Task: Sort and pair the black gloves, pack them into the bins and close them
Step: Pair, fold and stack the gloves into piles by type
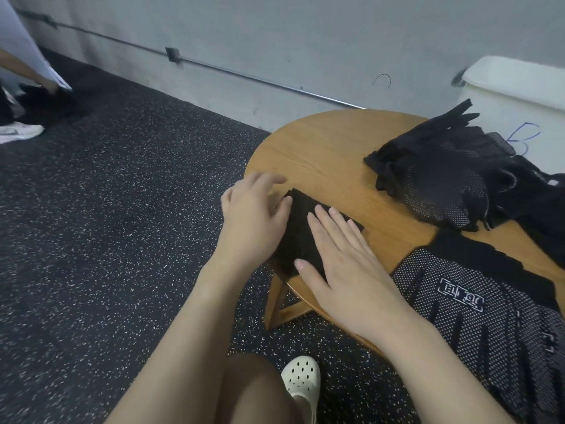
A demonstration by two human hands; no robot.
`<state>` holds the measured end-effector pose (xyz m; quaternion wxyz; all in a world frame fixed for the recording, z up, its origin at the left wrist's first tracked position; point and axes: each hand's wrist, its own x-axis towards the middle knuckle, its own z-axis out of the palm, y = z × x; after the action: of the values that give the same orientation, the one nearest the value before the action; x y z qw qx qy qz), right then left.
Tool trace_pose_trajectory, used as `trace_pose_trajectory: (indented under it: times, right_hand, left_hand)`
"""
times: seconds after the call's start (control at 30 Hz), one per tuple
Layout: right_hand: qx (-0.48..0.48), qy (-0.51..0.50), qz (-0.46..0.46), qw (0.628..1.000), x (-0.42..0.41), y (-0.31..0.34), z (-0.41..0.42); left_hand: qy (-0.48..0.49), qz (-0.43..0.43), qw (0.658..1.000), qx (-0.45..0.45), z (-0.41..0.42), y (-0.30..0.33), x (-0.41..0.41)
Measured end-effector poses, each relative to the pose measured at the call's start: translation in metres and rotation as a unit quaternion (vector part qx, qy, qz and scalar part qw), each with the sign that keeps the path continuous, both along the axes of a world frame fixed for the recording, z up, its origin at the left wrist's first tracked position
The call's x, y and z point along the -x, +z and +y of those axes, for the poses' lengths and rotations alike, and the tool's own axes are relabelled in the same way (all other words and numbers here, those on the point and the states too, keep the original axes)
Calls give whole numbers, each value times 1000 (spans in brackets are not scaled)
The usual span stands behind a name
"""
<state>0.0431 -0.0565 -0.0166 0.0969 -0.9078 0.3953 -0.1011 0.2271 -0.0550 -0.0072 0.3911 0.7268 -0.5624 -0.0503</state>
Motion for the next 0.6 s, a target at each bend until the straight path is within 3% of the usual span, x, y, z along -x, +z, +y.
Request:
trace_pose_trajectory:
  times: [0.07,0.17,0.43,0.6]
  right_hand:
    - [0,-9,-1,1000,-1,1,1]
    - [-9,-47,7,999,-2,1,7]
    - [-44,-138,22,989,6,0,19]
    - [-44,-118,16,992,17,4,24]
  left_hand:
    - [-84,-55,995,1,8,0,8]
    - [-153,-62,982,-88,15,-9,16]
    - [-94,-84,980,-151,24,-24,15]
    - [-40,-91,990,-104,36,-20,30]
